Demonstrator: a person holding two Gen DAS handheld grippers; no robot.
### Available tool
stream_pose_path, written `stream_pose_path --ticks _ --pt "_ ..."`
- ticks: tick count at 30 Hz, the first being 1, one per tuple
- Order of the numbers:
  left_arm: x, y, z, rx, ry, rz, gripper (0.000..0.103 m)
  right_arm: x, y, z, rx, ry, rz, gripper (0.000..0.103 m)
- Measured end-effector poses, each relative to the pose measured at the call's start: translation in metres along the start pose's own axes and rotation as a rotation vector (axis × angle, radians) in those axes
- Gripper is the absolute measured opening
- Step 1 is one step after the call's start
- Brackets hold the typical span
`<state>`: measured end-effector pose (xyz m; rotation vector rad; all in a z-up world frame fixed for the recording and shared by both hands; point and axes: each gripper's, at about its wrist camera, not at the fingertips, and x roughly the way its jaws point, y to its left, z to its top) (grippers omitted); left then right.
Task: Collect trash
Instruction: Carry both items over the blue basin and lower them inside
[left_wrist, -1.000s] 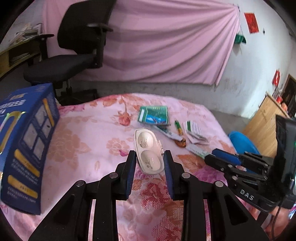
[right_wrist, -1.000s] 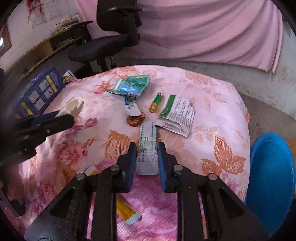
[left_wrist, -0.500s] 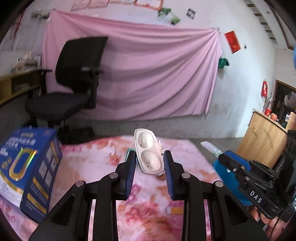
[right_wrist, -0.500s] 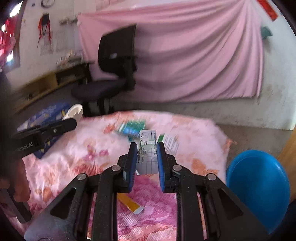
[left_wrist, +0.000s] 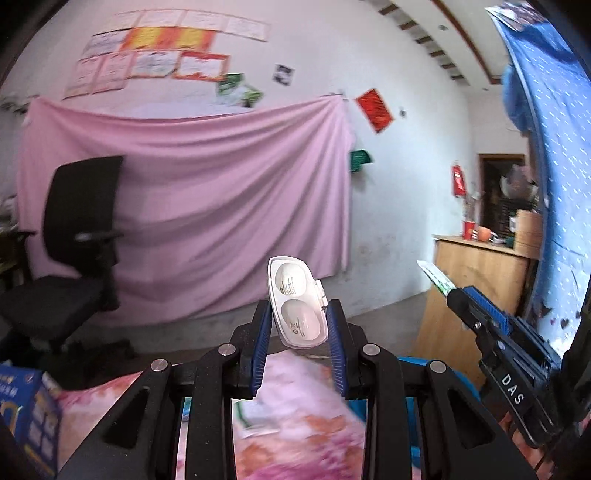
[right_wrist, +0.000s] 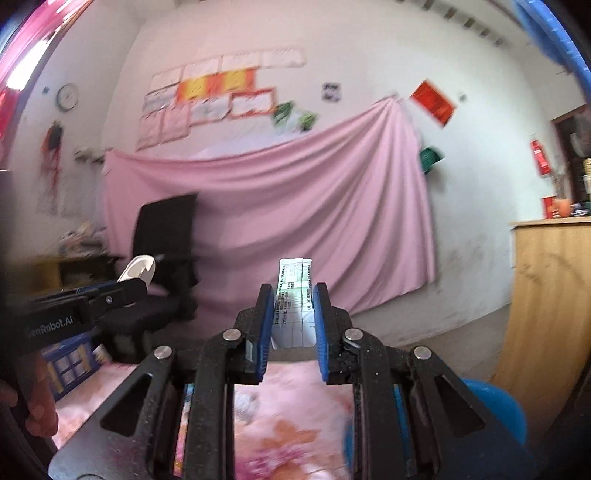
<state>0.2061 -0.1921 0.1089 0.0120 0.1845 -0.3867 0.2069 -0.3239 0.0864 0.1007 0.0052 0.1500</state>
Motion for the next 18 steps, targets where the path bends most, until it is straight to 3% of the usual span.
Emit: stream_pose_path --ticks 5,9,18 --pt "0.030 -0.033 0.001 0.034 0.031 -0.090 0.026 -0.015 -0.033 0.009 0.028 -0.044 -0.115 0.050" --pt "0.056 -0.055 -0.002 0.031 0.097 -0.149 0.026 -0.019 -0.061 0.010 0.066 -0.026 -0.185 0.050" --pt "0.123 -0.092 -0.008 -0.035 0.337 -0.212 0.026 -0.009 -0.115 -0.010 0.180 0.160 -0.298 0.051"
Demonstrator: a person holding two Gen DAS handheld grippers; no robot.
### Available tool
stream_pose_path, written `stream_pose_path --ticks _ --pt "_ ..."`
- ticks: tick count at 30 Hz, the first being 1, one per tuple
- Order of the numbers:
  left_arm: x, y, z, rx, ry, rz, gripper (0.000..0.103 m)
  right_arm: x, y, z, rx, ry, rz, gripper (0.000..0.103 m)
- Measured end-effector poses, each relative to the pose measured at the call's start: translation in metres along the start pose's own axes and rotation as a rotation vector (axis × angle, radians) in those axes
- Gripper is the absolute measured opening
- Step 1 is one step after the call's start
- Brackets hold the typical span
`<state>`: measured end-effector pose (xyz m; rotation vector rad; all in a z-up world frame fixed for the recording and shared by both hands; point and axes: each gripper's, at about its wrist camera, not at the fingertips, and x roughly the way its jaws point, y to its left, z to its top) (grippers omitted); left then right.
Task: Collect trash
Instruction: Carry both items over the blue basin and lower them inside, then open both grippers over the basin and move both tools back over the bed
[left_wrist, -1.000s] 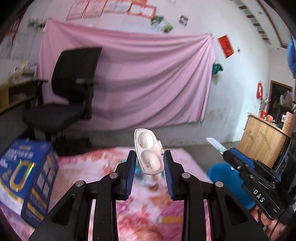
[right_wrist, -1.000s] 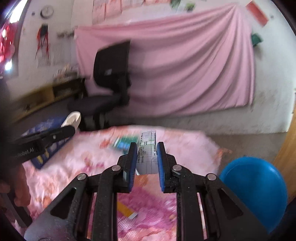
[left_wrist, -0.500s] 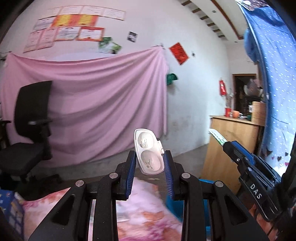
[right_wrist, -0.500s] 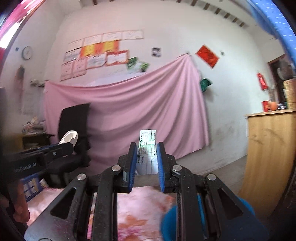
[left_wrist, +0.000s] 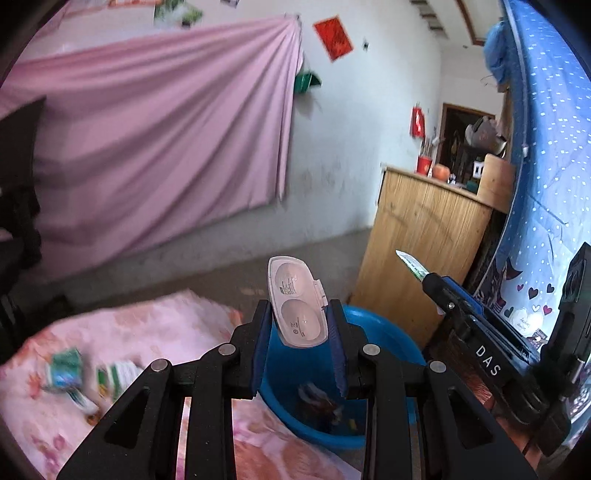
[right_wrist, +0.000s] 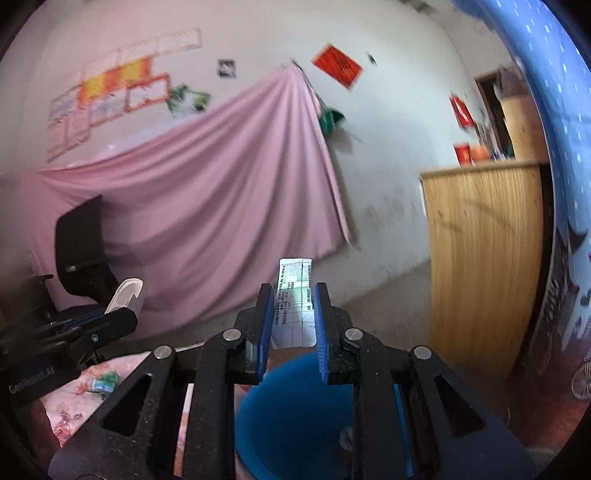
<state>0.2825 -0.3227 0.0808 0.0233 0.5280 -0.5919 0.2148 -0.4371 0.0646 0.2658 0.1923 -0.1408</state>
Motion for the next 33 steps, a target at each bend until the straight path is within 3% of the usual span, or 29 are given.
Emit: stream_pose_path --ticks 8,15,20,22,28,33 --pt "0.045 -0.008 0.005 -0.045 0.180 -0.022 0.026 0.025 -0.023 -0.017 0.060 0.158 -0.042 0.051" --pt "0.063 -0.005 0.002 -0.081 0.245 -0.018 0.026 0.042 -0.038 -0.027 0.095 0.252 -0.051 0.051" --pt "0.062 0.003 -0.002 -0.092 0.265 -0.021 0.027 0.048 -0.042 -0.030 0.110 0.276 -0.048 0.051" --pt "0.062 0.005 -0.003 -0.096 0.269 -0.022 0.034 0.049 -0.043 -0.031 0.111 0.280 -0.047 0.051" --pt "0.050 0.015 -0.005 -0.125 0.228 -0.004 0.037 0.056 -0.043 -0.034 0.108 0.310 -0.049 0.052" --pt "0.023 0.032 -0.011 -0.151 0.140 0.039 0.057 0.056 -0.043 -0.033 0.100 0.309 -0.050 0.053"
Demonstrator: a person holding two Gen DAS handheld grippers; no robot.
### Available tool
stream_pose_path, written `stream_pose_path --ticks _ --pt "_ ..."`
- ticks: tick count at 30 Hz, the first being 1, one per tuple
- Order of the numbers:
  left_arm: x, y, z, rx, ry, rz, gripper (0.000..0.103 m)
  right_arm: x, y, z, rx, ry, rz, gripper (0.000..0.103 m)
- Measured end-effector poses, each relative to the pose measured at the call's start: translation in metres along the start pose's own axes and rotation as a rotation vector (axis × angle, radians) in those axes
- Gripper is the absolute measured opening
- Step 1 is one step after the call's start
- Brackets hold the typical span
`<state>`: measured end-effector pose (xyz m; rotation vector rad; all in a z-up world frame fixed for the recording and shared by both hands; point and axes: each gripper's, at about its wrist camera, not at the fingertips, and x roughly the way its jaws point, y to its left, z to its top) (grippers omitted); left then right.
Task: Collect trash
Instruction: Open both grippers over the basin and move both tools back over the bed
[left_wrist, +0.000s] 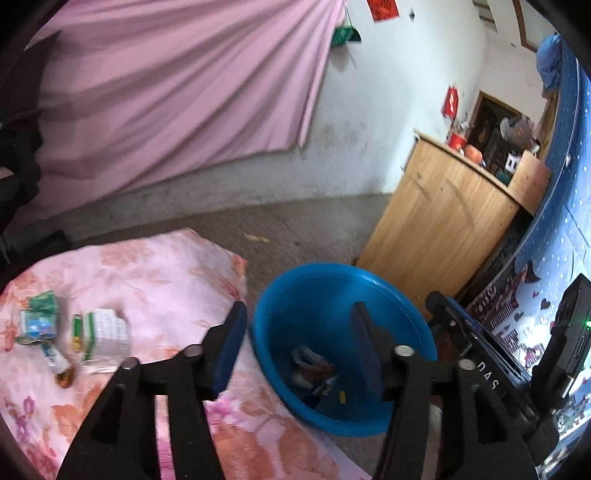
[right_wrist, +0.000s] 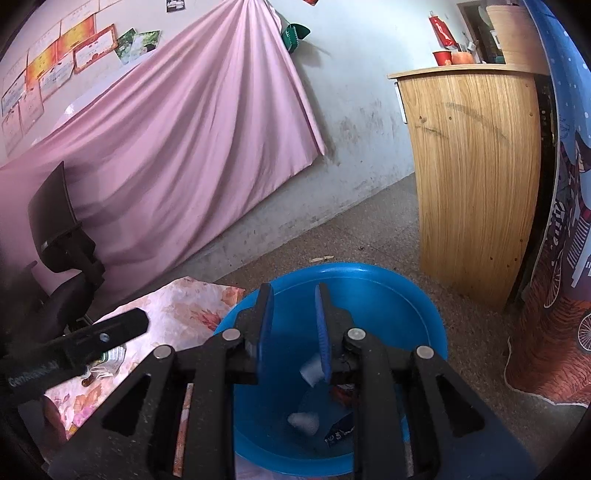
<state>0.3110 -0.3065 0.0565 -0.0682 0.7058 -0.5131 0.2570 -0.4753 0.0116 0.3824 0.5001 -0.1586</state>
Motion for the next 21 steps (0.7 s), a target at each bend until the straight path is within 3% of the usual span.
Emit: stream_pose_path --ticks 3,7,9,14,21 --pt "-0.022 0.012 -0.006 -0.005 -0.088 0.046 0.075 -0.003 0.004 0.000 -0.011 -0.018 0.010 0.058" --pt "-0.055 0.029 -0.015 -0.022 -0.206 0.111 0.099 -0.015 0.014 0.002 -0.035 -0.082 0.046 0.073" --pt "-0.071 0.038 -0.020 -0.037 -0.258 0.139 0.100 -0.021 0.020 0.003 -0.048 -0.118 0.061 0.078" --pt "-0.107 0.063 -0.035 -0.057 -0.357 0.196 0.100 -0.042 0.039 0.003 -0.092 -0.229 0.096 0.103" --pt "-0.152 0.094 -0.057 -0.073 -0.464 0.299 0.101 -0.070 0.069 -0.005 -0.141 -0.392 0.209 0.103"
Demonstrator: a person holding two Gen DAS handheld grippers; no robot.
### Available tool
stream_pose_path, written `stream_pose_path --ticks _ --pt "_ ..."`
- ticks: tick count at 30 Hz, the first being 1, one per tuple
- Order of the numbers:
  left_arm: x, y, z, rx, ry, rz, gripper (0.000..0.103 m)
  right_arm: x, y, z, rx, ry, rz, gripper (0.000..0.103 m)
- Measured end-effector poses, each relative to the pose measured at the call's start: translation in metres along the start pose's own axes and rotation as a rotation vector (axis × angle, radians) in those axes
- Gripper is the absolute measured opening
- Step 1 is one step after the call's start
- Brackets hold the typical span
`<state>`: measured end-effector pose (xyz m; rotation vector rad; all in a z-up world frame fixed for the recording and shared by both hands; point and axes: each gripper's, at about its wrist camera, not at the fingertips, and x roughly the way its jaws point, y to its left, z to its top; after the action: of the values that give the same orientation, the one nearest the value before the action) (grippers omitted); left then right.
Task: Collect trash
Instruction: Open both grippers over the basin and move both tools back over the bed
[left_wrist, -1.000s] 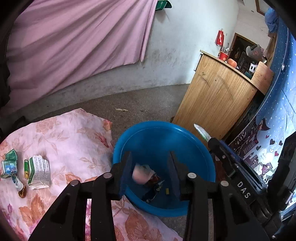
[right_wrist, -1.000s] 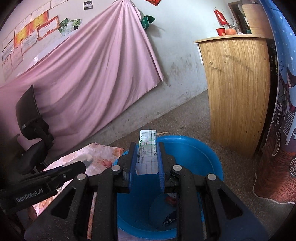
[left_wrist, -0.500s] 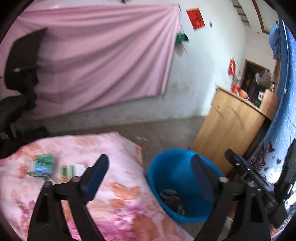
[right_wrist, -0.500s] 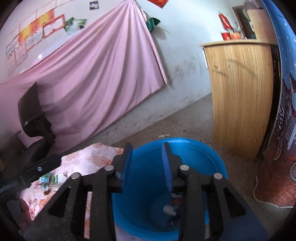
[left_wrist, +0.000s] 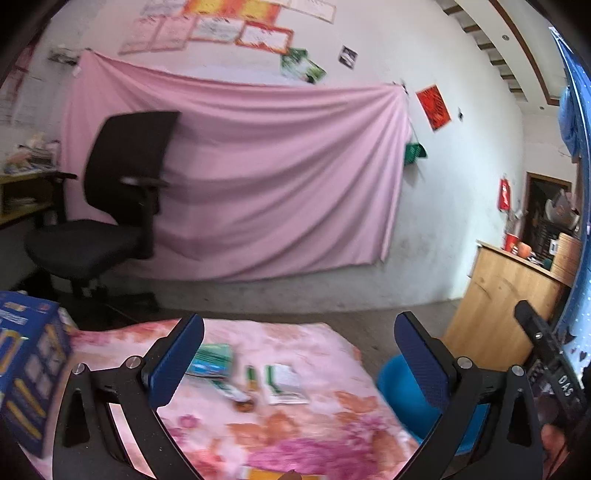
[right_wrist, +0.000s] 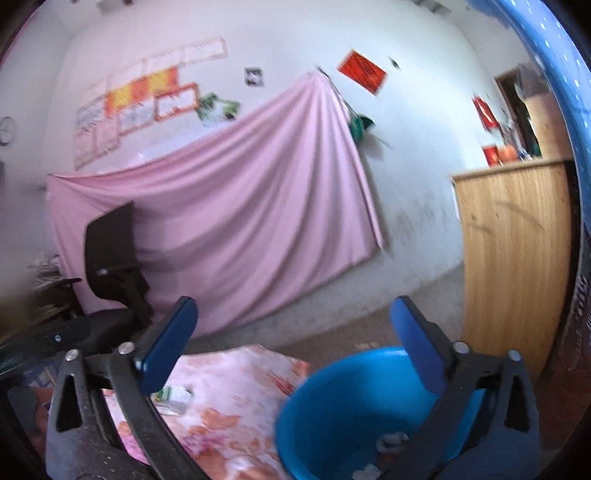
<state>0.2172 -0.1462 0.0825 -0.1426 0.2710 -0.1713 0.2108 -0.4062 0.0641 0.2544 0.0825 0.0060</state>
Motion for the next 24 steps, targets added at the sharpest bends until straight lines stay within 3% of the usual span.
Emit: stream_pose_path --ticks 7,16,20,24 --pt "-0.027 0.037 -0.004 -0.006 -0.060 0.098 0.101 -0.014 0.042 0.002 -0.069 -0.100 0.089 0.103" --pt "-0.034 0.064 -0.009 0.033 -0.074 0.162 0.101 -0.007 0.090 -0.005 -0.160 -0.119 0.156 0.103" --pt "-0.021 0.073 -0.007 0.054 -0.039 0.170 0.101 0.002 0.103 -0.009 -0.176 -0.103 0.173 0.103" --pt "0.006 0.089 -0.008 0.054 0.063 0.177 0.101 0.024 0.117 -0.013 -0.182 -0.039 0.177 0.103"
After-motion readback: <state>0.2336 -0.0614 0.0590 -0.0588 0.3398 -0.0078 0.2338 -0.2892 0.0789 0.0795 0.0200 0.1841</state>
